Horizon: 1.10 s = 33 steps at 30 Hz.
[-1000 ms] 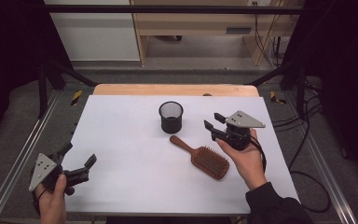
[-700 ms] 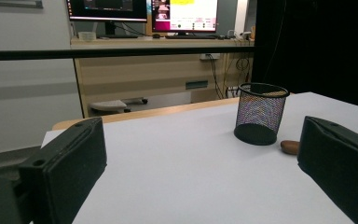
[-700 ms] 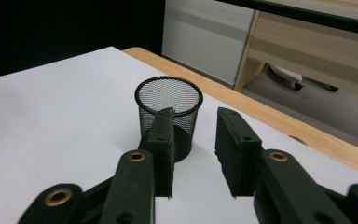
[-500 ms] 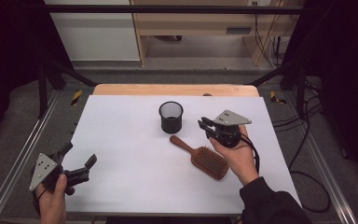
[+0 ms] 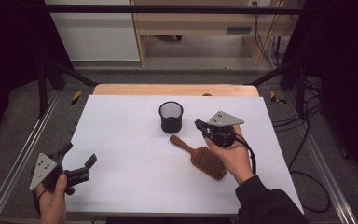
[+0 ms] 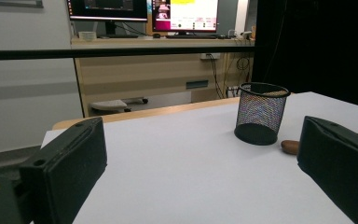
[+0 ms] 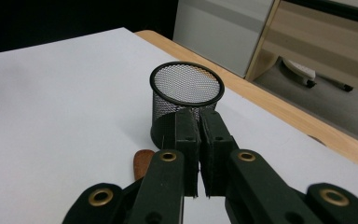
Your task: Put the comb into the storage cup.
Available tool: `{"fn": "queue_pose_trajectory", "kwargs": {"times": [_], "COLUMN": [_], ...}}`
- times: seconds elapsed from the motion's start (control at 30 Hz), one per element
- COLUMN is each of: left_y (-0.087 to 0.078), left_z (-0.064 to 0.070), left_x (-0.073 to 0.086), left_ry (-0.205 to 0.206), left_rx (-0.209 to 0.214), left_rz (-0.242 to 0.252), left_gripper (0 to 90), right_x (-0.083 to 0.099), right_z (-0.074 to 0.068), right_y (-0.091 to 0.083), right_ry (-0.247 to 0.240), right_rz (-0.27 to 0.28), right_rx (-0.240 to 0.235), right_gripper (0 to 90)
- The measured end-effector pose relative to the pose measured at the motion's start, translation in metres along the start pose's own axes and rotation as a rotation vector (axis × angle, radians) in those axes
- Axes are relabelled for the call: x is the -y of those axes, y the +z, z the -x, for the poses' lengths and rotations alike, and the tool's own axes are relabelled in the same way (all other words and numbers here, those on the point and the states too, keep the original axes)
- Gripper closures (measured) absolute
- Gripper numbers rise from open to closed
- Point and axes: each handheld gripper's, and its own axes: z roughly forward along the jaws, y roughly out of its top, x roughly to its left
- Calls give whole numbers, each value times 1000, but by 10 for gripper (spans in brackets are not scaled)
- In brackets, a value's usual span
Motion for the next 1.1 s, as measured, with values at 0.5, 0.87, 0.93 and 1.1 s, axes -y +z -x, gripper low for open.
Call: {"fn": "queue_pose_trajectory", "kwargs": {"times": [0.5, 0.87, 0.93, 1.1], "left_y": [0, -1, -1, -1], "left_z": [0, -1, -1, 0], "left_x": [0, 0, 0, 0], "left_ry": [1, 1, 2, 2], "left_rx": [0, -2, -3, -3], "left_rz": [-1, -1, -1, -1], "left_gripper": [16, 16, 16, 16], "right_x": [1, 10, 11, 14], "right_z": [-7, -16, -18, -24], "right_y": [8, 17, 19, 24], "right_ry": [14, 59, 60, 65], "right_rz": [-48, -71, -92, -125], "right_rx": [-18, -69, -78, -95], "right_gripper": [877, 874, 873, 875]}}
